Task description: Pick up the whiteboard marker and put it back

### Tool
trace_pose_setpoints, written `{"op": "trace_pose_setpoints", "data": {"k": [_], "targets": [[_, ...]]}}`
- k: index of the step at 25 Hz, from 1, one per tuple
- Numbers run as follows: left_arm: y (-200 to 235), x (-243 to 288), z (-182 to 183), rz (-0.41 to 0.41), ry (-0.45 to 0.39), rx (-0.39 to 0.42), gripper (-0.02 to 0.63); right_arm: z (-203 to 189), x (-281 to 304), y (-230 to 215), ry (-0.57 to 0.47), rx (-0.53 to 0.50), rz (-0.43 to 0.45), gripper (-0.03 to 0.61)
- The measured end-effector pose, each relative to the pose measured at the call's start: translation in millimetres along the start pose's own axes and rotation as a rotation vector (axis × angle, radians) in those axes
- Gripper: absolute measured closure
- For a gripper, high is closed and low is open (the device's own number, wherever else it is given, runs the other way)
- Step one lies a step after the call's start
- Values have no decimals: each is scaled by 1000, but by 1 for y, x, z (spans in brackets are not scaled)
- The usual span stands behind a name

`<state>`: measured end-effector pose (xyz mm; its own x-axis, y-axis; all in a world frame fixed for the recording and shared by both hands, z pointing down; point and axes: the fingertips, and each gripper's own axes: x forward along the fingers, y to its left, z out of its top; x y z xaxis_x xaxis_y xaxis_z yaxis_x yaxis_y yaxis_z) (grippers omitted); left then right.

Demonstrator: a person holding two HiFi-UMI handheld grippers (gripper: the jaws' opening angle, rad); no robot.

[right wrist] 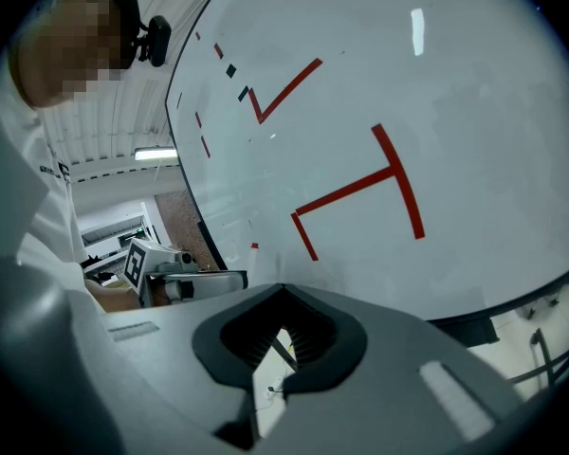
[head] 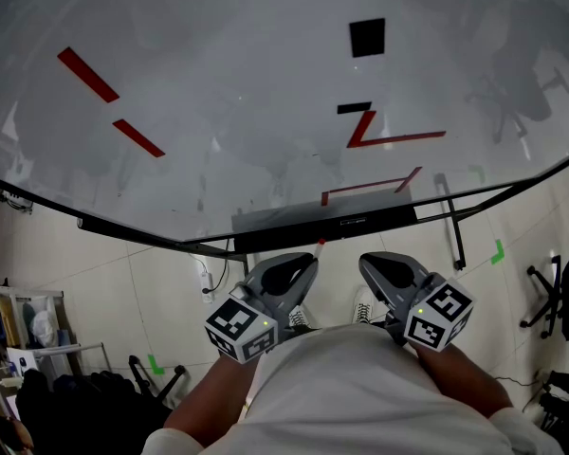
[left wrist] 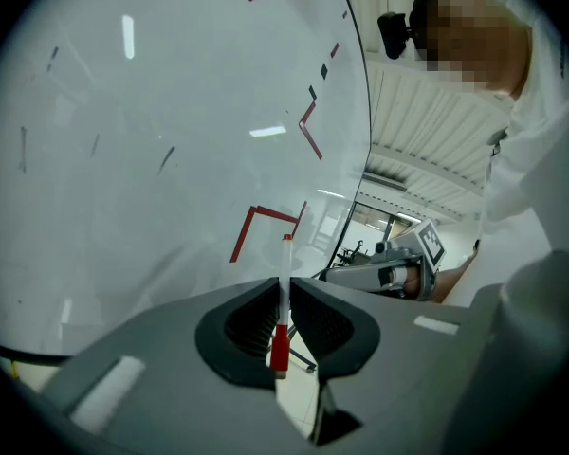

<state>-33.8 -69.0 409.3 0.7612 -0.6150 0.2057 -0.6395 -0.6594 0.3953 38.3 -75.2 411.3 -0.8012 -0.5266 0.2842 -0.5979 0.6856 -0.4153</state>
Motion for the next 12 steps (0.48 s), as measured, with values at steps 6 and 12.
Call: {"op": "trace_pose_setpoints", "data": {"k": [6, 12], "targets": [[13, 5, -8, 61, 67, 149, 559, -1, 1, 1, 4, -3, 3, 577], [27, 6, -16, 127, 155, 357, 558, -1, 1, 0, 7, -4, 1, 577]]}}
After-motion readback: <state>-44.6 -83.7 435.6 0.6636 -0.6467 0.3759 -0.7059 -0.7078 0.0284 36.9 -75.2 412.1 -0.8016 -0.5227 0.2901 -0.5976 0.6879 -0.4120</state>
